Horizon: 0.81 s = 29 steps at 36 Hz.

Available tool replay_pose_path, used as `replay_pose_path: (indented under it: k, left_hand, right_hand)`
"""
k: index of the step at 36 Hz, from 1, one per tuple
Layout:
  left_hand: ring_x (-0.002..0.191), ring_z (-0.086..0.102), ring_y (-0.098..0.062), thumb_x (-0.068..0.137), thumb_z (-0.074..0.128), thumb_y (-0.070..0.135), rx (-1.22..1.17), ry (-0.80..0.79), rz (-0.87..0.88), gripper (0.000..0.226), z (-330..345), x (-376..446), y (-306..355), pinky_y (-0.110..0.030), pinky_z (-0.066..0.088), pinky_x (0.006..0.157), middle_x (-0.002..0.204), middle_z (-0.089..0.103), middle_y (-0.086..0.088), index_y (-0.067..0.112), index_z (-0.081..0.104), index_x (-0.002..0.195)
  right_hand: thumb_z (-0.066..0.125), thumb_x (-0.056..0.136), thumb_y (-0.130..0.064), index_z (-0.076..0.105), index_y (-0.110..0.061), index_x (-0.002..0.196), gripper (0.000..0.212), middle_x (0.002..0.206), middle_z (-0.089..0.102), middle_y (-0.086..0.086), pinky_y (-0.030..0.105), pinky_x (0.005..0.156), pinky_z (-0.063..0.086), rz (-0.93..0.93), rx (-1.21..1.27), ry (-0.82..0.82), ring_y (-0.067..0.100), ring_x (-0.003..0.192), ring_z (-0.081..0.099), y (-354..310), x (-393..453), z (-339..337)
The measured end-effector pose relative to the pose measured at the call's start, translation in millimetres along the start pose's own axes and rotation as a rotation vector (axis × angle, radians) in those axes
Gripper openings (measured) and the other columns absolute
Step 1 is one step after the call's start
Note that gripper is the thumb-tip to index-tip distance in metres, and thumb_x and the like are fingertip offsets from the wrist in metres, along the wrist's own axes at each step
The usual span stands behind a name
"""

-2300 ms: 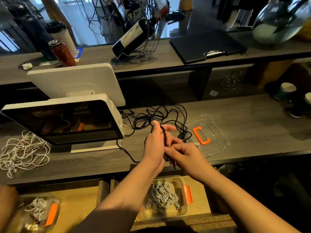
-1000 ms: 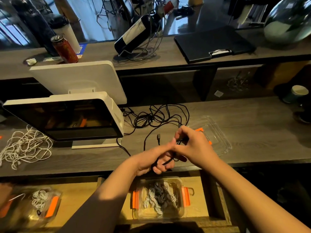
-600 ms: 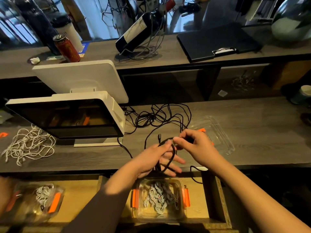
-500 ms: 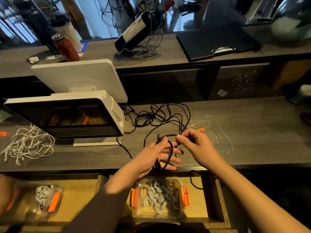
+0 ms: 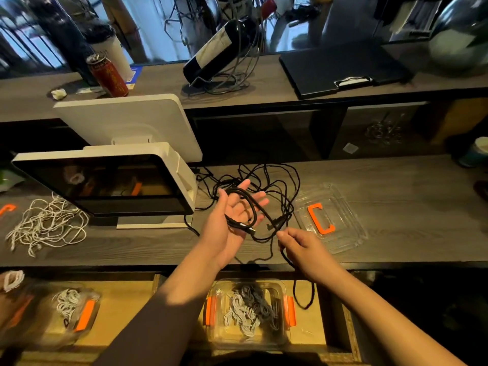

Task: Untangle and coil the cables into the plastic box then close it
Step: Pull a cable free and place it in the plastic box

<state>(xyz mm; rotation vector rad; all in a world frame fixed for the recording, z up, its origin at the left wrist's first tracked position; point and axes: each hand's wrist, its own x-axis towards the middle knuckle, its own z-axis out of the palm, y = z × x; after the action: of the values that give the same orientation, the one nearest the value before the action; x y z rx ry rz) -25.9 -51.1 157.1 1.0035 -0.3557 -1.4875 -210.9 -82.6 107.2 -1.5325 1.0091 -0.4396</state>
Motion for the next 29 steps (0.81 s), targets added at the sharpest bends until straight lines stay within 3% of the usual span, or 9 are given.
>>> replay_pose_path:
  k: [3,6,12,17,19,22,25,27,29]
  left_hand:
    - [0.113,0.068,-0.026,0.106,0.019,0.054,-0.028,0.047,0.029,0.056,2,7,-3,-0.043,0.048,0.100,0.118,0.072,-0.014,0.023,0.055,0.135]
    - [0.087,0.069,-0.021,0.106,0.023,0.054,-0.084,0.079,0.058,0.055,5,13,-3,-0.041,0.052,0.093,0.092,0.071,-0.008,0.021,0.057,0.134]
    - [0.061,0.046,-0.013,0.105,0.023,0.057,-0.107,0.128,0.116,0.061,6,23,1,-0.032,0.050,0.067,0.069,0.048,0.000,0.012,0.058,0.130]
    - [0.056,0.030,-0.008,0.103,0.027,0.059,-0.019,0.204,0.173,0.059,7,29,2,-0.023,0.029,0.052,0.066,0.035,0.005,0.015,0.059,0.123]
    - [0.056,0.029,-0.007,0.103,0.027,0.059,0.094,0.253,0.201,0.057,6,32,-1,-0.023,0.028,0.052,0.065,0.034,0.007,0.017,0.061,0.121]
    - [0.055,0.028,-0.006,0.103,0.027,0.059,0.281,0.356,0.233,0.053,8,34,-5,-0.023,0.028,0.052,0.063,0.032,0.009,0.026,0.064,0.119]
    - [0.046,0.038,0.001,0.104,0.024,0.058,0.601,0.454,0.252,0.052,14,35,-9,-0.015,0.031,0.048,0.064,0.034,0.015,0.028,0.062,0.125]
    - [0.062,0.046,0.014,0.105,0.025,0.056,0.859,0.437,0.250,0.050,18,34,-14,-0.010,0.036,0.058,0.081,0.047,0.020,0.028,0.058,0.130]
    - [0.082,0.049,0.010,0.102,0.027,0.060,1.052,0.366,0.219,0.056,16,33,-23,-0.017,0.039,0.068,0.100,0.058,0.018,0.026,0.057,0.134]
  right_hand:
    - [0.042,0.105,-0.035,0.057,-0.012,0.084,0.035,0.054,0.054,-0.002,0.029,0.047,0.042,0.110,0.052,-0.181,0.014,0.047,0.054,-2,-3,2]
    - [0.037,0.105,-0.041,0.053,-0.008,0.087,0.041,0.065,0.063,0.014,0.031,0.049,0.050,0.231,0.140,-0.345,0.028,0.059,0.065,-7,-6,4]
    - [0.038,0.101,-0.051,0.054,-0.008,0.097,0.046,0.080,0.069,0.010,0.030,0.058,0.057,0.315,0.045,-0.448,0.026,0.074,0.069,-2,-12,2]
    - [0.039,0.103,-0.048,0.055,-0.014,0.098,0.038,0.081,0.065,0.009,0.023,0.049,0.048,0.295,-0.061,-0.448,0.011,0.055,0.061,-9,-17,8]
    - [0.040,0.104,-0.048,0.057,-0.022,0.096,0.032,0.080,0.064,0.000,0.023,0.057,0.047,0.235,-0.214,-0.423,0.002,0.057,0.057,-17,-19,12]
    - [0.044,0.101,-0.052,0.056,-0.025,0.106,0.030,0.087,0.061,-0.009,0.027,0.072,0.049,0.162,-0.409,-0.428,0.005,0.079,0.058,-31,-23,19]
    - [0.048,0.100,-0.050,0.048,-0.019,0.131,0.044,0.108,0.063,0.002,0.025,0.074,0.041,0.063,-0.689,-0.446,0.011,0.093,0.056,-43,-26,26]
    - [0.048,0.102,-0.044,0.045,-0.016,0.133,0.042,0.114,0.064,0.011,0.028,0.076,0.040,-0.012,-0.799,-0.450,0.023,0.102,0.060,-47,-28,30]
    - [0.047,0.103,-0.033,0.048,-0.013,0.126,0.030,0.109,0.065,0.014,0.031,0.073,0.042,-0.079,-0.847,-0.439,0.030,0.099,0.062,-49,-27,32]
